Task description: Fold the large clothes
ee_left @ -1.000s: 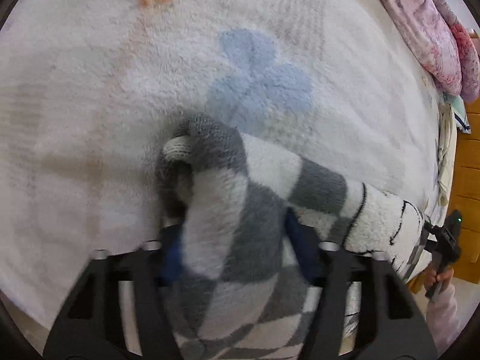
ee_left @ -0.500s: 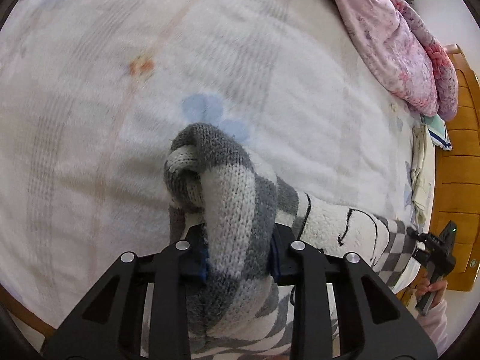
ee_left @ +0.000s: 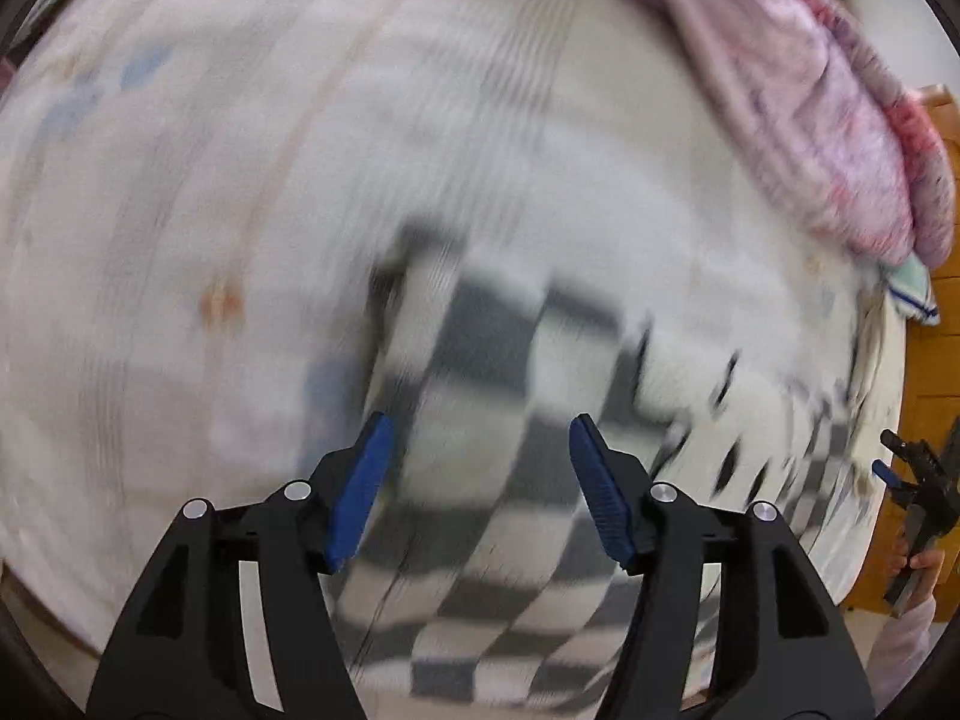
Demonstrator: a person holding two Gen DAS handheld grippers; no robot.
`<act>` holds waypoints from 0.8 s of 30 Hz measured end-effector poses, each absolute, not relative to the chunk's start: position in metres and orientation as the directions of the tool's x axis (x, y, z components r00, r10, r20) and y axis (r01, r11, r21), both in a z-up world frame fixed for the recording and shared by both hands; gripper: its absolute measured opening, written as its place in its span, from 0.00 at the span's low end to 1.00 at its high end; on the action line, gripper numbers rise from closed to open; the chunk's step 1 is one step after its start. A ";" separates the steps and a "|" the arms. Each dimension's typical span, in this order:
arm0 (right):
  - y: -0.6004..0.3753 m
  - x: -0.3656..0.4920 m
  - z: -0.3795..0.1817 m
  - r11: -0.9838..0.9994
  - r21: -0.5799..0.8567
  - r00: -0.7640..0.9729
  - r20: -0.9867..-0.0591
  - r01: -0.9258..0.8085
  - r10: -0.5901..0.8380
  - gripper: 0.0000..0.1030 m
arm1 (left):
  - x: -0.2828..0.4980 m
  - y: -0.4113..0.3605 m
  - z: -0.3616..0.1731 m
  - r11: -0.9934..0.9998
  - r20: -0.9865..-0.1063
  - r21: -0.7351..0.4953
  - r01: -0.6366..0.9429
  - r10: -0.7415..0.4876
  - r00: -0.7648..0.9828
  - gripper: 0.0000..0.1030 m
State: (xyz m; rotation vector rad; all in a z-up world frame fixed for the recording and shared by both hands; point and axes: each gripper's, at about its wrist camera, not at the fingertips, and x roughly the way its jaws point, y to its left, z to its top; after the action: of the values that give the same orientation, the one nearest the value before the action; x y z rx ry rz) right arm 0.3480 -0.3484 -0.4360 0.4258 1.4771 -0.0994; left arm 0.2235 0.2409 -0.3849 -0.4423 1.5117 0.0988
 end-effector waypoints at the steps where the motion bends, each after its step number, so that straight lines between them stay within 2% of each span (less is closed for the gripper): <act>1: -0.350 0.335 -0.437 0.928 0.190 0.085 -0.981 0.320 0.172 0.83 | 0.210 0.243 -0.390 0.910 -0.975 -0.220 -0.353 -0.218 0.045 0.64; 4: -0.361 0.271 -0.455 0.928 0.126 0.001 -0.991 0.350 0.134 0.84 | 0.164 0.251 -0.409 0.870 -0.970 -0.207 -0.447 -0.241 -0.021 0.64; 8: -0.373 0.202 -0.483 0.876 0.129 -0.079 -0.979 0.465 0.186 0.84 | 0.120 0.260 -0.431 0.833 -0.963 -0.202 -0.515 -0.266 -0.052 0.62; 11: -0.379 0.167 -0.506 0.814 0.128 -0.116 -0.966 0.566 0.233 0.83 | 0.107 0.262 -0.440 0.828 -0.960 -0.203 -0.524 -0.273 -0.059 0.51; 13: -0.380 0.151 -0.519 0.723 0.246 -0.046 -0.933 0.646 0.358 0.61 | 0.104 0.265 -0.442 0.820 -0.962 -0.193 -0.539 -0.265 -0.060 0.29; 14: -0.379 0.150 -0.521 0.694 0.294 -0.012 -0.916 0.657 0.400 0.42 | 0.104 0.265 -0.440 0.823 -0.964 -0.190 -0.536 -0.259 -0.056 0.28; 16: -0.374 0.151 -0.523 0.704 0.278 -0.022 -0.923 0.654 0.385 0.31 | 0.106 0.259 -0.437 0.848 -0.972 -0.164 -0.504 -0.227 -0.065 0.19; 17: -0.371 0.151 -0.521 0.721 0.263 -0.030 -0.930 0.641 0.366 0.21 | 0.103 0.257 -0.433 0.861 -0.975 -0.151 -0.485 -0.211 -0.071 0.18; 19: -0.370 0.149 -0.512 0.741 0.238 -0.034 -0.943 0.628 0.331 0.17 | 0.102 0.252 -0.426 0.870 -0.978 -0.136 -0.473 -0.194 -0.077 0.16; 24: -0.380 0.141 -0.523 0.768 0.220 -0.055 -0.948 0.602 0.315 0.16 | 0.098 0.243 -0.429 0.883 -0.977 -0.125 -0.453 -0.190 -0.100 0.16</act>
State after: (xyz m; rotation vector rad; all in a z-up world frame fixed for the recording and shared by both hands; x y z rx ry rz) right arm 0.1414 -0.3803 -0.5231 0.7389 1.6555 -0.2727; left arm 0.0984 0.2429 -0.4295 -0.5000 1.6793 0.2373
